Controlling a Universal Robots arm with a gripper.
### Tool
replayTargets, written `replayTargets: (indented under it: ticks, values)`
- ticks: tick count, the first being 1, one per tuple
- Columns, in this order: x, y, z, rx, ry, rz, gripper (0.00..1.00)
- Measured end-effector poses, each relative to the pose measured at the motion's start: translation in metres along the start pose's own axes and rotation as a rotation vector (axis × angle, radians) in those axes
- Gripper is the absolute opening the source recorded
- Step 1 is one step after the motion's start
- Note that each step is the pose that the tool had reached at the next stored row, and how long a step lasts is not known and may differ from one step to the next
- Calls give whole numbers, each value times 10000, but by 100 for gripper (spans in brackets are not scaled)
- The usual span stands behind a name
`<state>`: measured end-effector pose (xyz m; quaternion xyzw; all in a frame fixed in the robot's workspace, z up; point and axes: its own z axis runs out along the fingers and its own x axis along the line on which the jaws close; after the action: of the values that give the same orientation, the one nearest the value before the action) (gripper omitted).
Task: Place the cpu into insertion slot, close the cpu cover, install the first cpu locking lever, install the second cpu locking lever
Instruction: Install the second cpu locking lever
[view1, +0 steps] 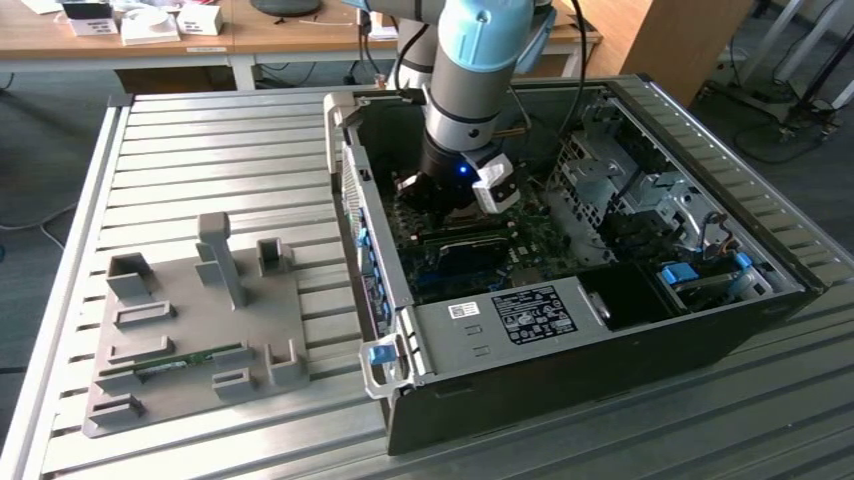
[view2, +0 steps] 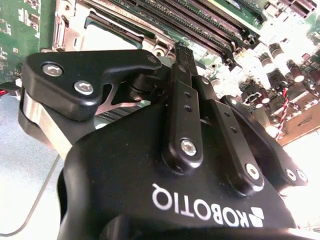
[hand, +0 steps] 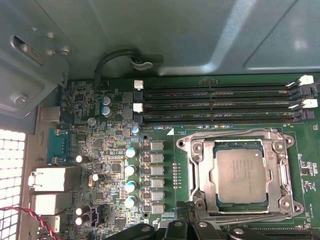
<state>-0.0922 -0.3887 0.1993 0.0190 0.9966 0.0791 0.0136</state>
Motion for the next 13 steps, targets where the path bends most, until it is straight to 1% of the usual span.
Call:
replayTargets:
  ticks: [10, 13]
  values:
    - [1, -12, 1, -142, 1, 4, 11]
    - [3, -16, 5, -163, -3, 4, 11]
